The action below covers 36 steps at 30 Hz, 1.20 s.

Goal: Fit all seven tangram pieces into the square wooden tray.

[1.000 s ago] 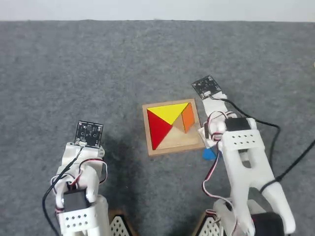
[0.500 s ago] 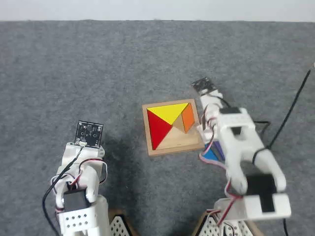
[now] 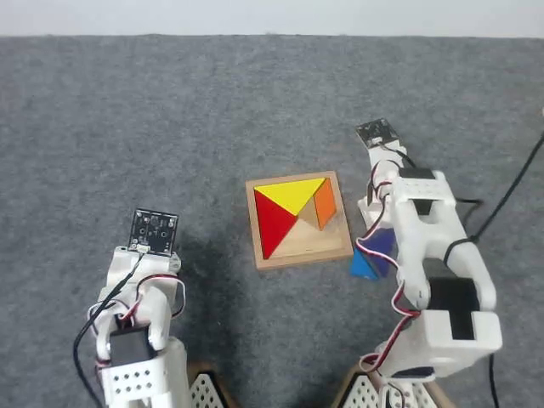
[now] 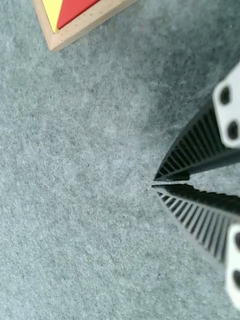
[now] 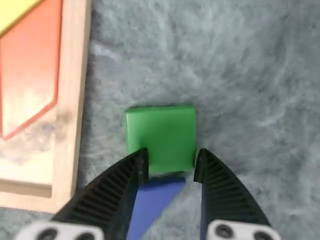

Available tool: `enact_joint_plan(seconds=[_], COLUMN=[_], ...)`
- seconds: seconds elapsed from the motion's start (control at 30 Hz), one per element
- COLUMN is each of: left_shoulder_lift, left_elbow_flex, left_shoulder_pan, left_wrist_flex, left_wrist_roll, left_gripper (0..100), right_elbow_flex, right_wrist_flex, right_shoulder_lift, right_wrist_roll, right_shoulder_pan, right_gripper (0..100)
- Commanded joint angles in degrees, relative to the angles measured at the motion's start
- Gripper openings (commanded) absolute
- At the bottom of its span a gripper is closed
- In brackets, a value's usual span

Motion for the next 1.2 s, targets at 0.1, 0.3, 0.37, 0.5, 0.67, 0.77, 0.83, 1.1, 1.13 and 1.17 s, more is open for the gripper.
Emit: enact_joint_plan(seconds=[0.1,0.3,0.37,0.5,0.67,0.77,0.83,1.1,1.13,1.17], left_shoulder_lift=[-0.7,-0.7,-0.7,-0.7,-0.7,-0.7,-0.7,-0.7,-0.7,-0.7], left_elbow_flex=[-0.4,-0.4,-0.4,-0.4,-0.4,-0.4,-0.4,-0.4,-0.4,-0.4], left_shoulder_pan=[-0.4,-0.4,-0.4,-0.4,-0.4,-0.4,-0.4,-0.4,-0.4,-0.4], left_wrist_flex=[0.4,0.4,0.4,0.4,0.4,0.4,0.4,0.4,0.4,0.4], left_wrist_roll=[-0.8,-0.8,-0.8,-0.8,-0.8,-0.8,-0.8,-0.8,-0.8,-0.8], left_gripper=[1,1,1,1,1,1,1,1,1,1], right_elbow_flex=[-3.9,-3.6,-3.9,-3.6,-3.6,-3.7,-4.0,-7.8,-7.9,-8.0], right_wrist_flex=[1.1,1.2,2.8,4.5,5.0,4.7,4.6,1.9,1.9,1.9], right_shoulder_lift=[-0.1,-1.7,-3.4,-6.5,-6.8,-5.8,-3.7,5.2,5.8,6.5], right_wrist_roll=[-0.6,-0.4,-0.2,-0.3,-0.3,-0.5,-0.5,-0.2,-0.1,0.1], right_shoulder_pan=[-3.2,-3.3,-3.5,-5.9,-8.7,-8.9,-8.1,-4.6,-4.6,-4.6], right_gripper=[16.9,16.9,16.9,17.2,17.3,17.3,17.4,29.3,29.1,28.4])
